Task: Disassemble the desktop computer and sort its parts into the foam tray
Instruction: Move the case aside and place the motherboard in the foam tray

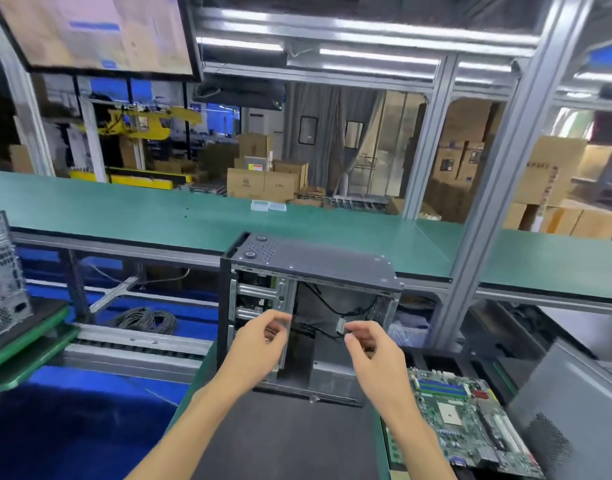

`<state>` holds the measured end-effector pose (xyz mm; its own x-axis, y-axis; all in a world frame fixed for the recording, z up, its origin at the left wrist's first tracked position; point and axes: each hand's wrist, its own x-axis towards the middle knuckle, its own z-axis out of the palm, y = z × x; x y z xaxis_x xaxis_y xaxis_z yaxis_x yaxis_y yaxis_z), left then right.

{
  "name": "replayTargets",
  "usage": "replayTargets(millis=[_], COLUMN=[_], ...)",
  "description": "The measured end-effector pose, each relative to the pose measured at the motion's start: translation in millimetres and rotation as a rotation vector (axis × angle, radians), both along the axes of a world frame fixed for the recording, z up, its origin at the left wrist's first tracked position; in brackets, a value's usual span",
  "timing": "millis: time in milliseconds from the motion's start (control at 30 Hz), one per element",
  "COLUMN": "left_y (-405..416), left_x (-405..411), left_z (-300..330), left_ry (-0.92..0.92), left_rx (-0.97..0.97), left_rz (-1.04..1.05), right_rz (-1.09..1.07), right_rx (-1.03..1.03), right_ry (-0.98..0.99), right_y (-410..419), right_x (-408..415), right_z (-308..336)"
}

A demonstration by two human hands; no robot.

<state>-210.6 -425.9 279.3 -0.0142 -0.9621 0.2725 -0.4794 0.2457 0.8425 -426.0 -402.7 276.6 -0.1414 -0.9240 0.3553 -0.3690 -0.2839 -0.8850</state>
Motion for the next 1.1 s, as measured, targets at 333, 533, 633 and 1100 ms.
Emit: replayTargets(millis=[333, 533, 633, 1100], left_y=[0.7, -7.0, -16.7, -61.3], left_x=[-21.6, -48.5, -61.2, -49.5], left_z=[1.3, -8.9, -18.8, -33.4], left_ry=[-0.037, -0.019, -0.035, 0.059], left_rx=[-0.031, 0.022, 0.054, -0.15], left_rz=[-0.003, -0.02, -0.028, 0.66], right_rz=[-0.049, -0.112, -0.131, -0.164], right_rx=[0.032, 0.078, 0.107, 0.292], right_ry=[-0.02, 0.032, 0.063, -0.213], right_y=[7.1, 7.7, 8.0, -49.9], right_x=[-26.5, -49.3, -63.2, -94.4], right_z=[0.2, -11.6, -20.0, -44.7])
